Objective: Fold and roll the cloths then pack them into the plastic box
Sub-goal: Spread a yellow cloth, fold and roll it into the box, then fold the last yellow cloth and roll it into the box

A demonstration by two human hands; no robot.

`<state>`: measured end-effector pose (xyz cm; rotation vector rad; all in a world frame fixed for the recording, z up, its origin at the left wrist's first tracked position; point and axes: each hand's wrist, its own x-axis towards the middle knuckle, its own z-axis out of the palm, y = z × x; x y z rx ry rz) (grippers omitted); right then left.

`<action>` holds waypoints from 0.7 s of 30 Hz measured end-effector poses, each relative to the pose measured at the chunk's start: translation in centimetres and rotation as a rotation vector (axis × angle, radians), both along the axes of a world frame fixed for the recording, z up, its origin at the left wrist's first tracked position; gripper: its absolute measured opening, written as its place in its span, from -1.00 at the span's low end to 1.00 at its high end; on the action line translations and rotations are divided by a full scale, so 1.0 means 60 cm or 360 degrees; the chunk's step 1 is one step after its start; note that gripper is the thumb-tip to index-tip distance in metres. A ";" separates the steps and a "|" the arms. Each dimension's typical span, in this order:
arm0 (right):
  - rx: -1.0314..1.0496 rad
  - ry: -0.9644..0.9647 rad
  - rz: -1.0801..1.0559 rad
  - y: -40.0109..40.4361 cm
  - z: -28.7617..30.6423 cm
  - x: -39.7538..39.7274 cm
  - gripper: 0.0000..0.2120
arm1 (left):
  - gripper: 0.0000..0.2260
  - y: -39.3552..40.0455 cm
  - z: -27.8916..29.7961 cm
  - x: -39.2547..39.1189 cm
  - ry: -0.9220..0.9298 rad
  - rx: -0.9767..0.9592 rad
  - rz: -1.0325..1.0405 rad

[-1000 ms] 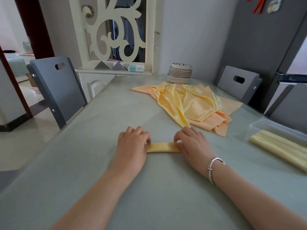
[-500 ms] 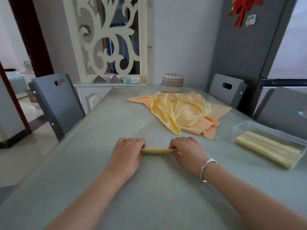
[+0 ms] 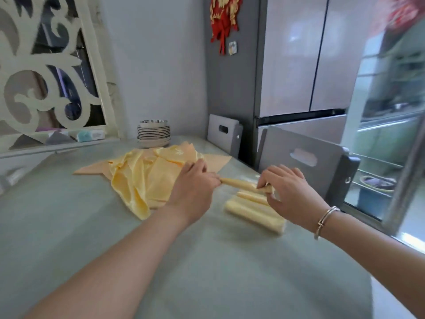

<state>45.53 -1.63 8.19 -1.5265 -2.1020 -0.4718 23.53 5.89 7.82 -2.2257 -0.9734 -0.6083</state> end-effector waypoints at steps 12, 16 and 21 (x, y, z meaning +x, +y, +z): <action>-0.0553 -0.0546 -0.0101 0.083 0.002 0.105 -0.77 | -0.29 0.073 -0.037 0.162 0.0261 -0.1218 0.0346; -0.0712 -0.0646 -0.0135 0.108 -0.002 0.098 -0.72 | -0.30 0.065 -0.036 0.165 0.0183 -0.1377 0.0507; -0.1004 -0.0698 -0.0255 0.112 0.014 0.082 -0.84 | -0.44 0.057 -0.026 0.166 0.0091 -0.1539 0.0478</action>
